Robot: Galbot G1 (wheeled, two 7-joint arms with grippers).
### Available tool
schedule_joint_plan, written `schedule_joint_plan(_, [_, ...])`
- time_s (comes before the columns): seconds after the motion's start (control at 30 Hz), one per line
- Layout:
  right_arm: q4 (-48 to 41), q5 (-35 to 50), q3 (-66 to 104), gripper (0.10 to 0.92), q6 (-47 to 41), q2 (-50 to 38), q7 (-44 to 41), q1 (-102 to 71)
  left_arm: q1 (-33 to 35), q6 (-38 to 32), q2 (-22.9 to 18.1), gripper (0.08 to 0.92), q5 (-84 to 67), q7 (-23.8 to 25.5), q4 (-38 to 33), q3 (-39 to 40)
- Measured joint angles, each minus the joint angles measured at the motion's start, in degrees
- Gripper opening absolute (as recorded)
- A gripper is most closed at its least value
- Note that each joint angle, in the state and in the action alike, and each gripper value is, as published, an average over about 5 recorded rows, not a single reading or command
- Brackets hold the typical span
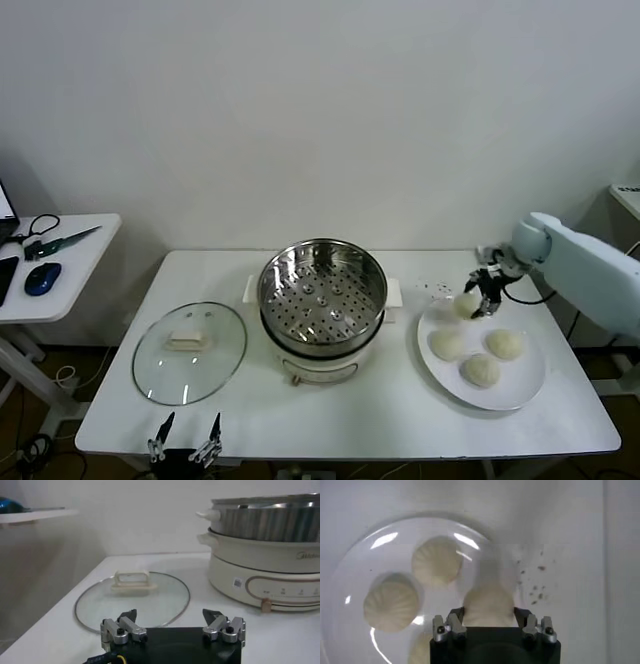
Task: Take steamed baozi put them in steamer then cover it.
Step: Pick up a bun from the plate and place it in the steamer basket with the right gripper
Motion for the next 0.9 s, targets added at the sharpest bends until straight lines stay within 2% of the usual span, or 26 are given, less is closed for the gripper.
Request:
schedule_joint_plan(0.2, [8.5, 5.7, -9.9, 0.648, 7.3, 4.4, -0.4, 15.2, -0.2, -0.3, 0.0, 0.823, 0.4, -0.1, 0.1, 0.5])
schedule_joint_plan(0.37, [16.5, 4.9, -14.2, 0.645, 13.1, 9.2, 1.2, 22.7, -0.4, -0.4, -0.1, 0.823, 0.4, -0.2, -0.1, 0.5])
schedule_joint_plan(0.6, [20.7, -4.5, -14.9, 0.646, 19.6, 15.0, 5.1, 22.6, -0.4, -0.7, 0.1, 0.823, 0.4, -0.4, -0.3, 0.0])
schedule_joint_plan(0.9, [15.6, -19.4, -11.3, 0.646, 25.1, 21.5, 10.8, 13.4, -0.2, -0.9, -0.1, 0.823, 0.5, -0.5, -0.3, 0.1])
